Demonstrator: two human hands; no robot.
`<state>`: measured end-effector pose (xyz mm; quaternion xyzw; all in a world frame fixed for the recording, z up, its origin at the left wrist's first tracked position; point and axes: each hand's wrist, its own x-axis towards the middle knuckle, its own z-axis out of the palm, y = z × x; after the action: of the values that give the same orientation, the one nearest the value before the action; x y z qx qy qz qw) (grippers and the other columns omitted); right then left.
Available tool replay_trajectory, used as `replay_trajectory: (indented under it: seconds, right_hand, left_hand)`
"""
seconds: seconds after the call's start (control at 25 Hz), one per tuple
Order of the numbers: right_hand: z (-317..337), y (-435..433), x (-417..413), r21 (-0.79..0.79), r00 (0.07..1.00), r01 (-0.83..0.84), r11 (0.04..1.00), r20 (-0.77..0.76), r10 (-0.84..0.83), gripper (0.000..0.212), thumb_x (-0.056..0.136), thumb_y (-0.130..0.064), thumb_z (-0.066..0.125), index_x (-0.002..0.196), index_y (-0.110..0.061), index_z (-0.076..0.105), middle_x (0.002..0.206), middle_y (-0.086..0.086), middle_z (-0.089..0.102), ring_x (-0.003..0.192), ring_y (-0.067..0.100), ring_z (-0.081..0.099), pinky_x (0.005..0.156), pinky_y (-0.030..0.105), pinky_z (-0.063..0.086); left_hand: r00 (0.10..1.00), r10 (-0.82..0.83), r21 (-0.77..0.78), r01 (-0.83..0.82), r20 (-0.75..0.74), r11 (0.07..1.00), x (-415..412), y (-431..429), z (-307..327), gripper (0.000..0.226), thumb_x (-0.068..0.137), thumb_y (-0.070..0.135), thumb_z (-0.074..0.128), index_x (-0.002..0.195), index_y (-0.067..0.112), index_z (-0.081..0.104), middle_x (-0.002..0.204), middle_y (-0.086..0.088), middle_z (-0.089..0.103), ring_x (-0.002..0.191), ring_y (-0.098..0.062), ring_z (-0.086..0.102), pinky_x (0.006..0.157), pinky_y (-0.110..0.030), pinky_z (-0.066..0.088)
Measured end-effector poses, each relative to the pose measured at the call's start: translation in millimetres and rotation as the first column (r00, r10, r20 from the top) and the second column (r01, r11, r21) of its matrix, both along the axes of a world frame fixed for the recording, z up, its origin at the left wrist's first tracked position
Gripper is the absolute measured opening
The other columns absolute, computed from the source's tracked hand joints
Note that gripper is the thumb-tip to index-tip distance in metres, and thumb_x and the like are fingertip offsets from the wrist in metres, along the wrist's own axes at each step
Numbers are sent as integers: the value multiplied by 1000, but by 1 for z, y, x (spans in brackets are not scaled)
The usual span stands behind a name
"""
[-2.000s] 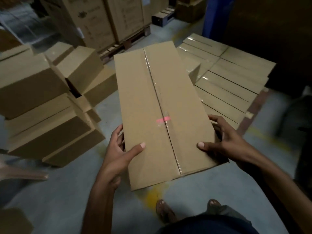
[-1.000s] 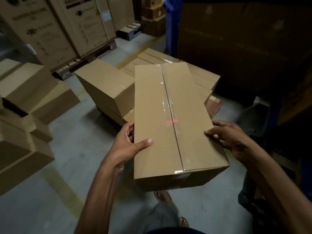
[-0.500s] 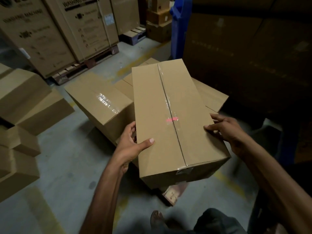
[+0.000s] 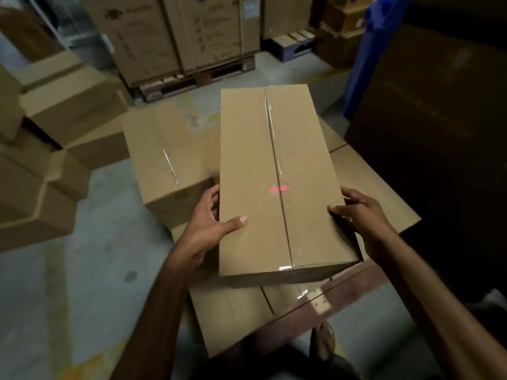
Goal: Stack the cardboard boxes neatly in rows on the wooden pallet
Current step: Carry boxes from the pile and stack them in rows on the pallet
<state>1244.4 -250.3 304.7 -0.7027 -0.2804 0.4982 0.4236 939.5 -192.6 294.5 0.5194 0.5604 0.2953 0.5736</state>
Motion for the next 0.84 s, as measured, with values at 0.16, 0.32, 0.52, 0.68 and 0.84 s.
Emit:
replay_trajectory:
  seconds: [0.16, 0.32, 0.52, 0.68, 0.84]
  right_hand:
    - [-18, 53, 71, -1, 992, -122, 993, 22, 122, 51, 95, -5, 63, 138, -31, 63, 122, -9, 73, 110, 12, 68, 81, 30, 49]
    - [-47, 101, 102, 4, 983, -182, 983, 40, 182, 48, 97, -7, 61, 139, -31, 62, 119, -11, 72, 111, 12, 66, 77, 27, 46]
    - [-89, 175, 99, 49, 971, -238, 970, 34, 237, 45, 98, -5, 59, 135, -29, 65, 115, -10, 75, 106, 13, 69, 78, 29, 50]
    - [-118, 242, 82, 101, 947, -320, 942, 46, 317, 43, 99, -5, 58, 136, -26, 64, 113, -8, 74, 104, 12, 69, 77, 26, 50]
    - [-143, 304, 63, 149, 928, -371, 917, 31, 370, 43, 99, -3, 57, 134, -28, 63, 109, -13, 72, 98, 4, 66, 74, 21, 48]
  left_hand:
    - [996, 69, -26, -70, -51, 997, 67, 23, -18, 101, 77, 11, 86, 159, 24, 28, 159, -1, 41, 142, -18, 42, 109, -34, 41]
    - [990, 105, -7, -106, -93, 994, 98, 60, -45, 102, 78, 11, 86, 160, 19, 26, 159, -2, 41, 142, -17, 43, 109, -30, 41]
    - [971, 206, 45, -202, -124, 978, 102, 115, -75, 88, 81, 5, 83, 154, 20, 36, 145, 8, 53, 131, -11, 52, 110, -29, 45]
    - [948, 266, 94, -252, -175, 963, 92, 169, -88, 66, 82, -4, 79, 131, 27, 48, 111, 22, 59, 104, 2, 59, 77, -4, 47]
    - [928, 298, 141, -271, -224, 952, 76, 228, -100, 70, 81, -7, 79, 142, 11, 48, 122, 5, 63, 114, -12, 60, 87, -13, 49]
